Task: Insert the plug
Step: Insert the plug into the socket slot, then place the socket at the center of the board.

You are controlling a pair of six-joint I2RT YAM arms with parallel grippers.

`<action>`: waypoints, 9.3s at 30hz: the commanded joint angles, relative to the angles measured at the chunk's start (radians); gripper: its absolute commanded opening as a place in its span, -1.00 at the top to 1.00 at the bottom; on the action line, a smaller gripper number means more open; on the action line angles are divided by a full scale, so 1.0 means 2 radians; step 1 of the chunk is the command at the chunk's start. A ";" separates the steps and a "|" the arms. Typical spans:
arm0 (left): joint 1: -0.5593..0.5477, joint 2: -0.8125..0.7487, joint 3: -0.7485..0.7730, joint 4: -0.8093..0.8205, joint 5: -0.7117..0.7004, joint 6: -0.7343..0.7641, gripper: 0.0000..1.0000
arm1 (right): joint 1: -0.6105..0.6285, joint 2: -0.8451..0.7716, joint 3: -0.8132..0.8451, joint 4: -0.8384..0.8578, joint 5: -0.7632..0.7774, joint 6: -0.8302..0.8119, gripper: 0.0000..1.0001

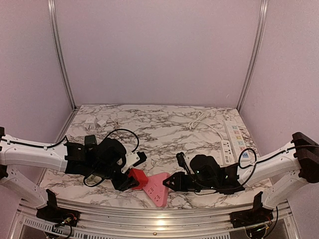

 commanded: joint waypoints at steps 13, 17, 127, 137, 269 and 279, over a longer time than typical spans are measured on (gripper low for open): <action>-0.004 -0.011 0.017 -0.007 0.012 0.000 1.00 | -0.020 0.011 -0.023 0.071 -0.034 0.037 0.75; -0.004 -0.017 0.021 -0.014 0.022 0.003 1.00 | -0.029 0.022 -0.036 0.095 -0.048 0.044 0.76; 0.000 0.112 0.059 -0.020 0.032 0.036 1.00 | -0.041 0.079 0.000 0.098 -0.078 0.034 0.78; 0.000 0.165 0.072 -0.021 0.065 0.058 1.00 | -0.042 0.099 0.002 0.103 -0.084 0.030 0.78; 0.020 -0.333 -0.067 -0.039 -0.127 -0.125 -0.98 | -0.166 0.037 -0.062 0.102 -0.107 0.029 0.78; 0.020 -0.341 -0.066 -0.060 -0.148 -0.136 -0.98 | -0.172 0.078 -0.073 0.182 -0.126 0.054 0.78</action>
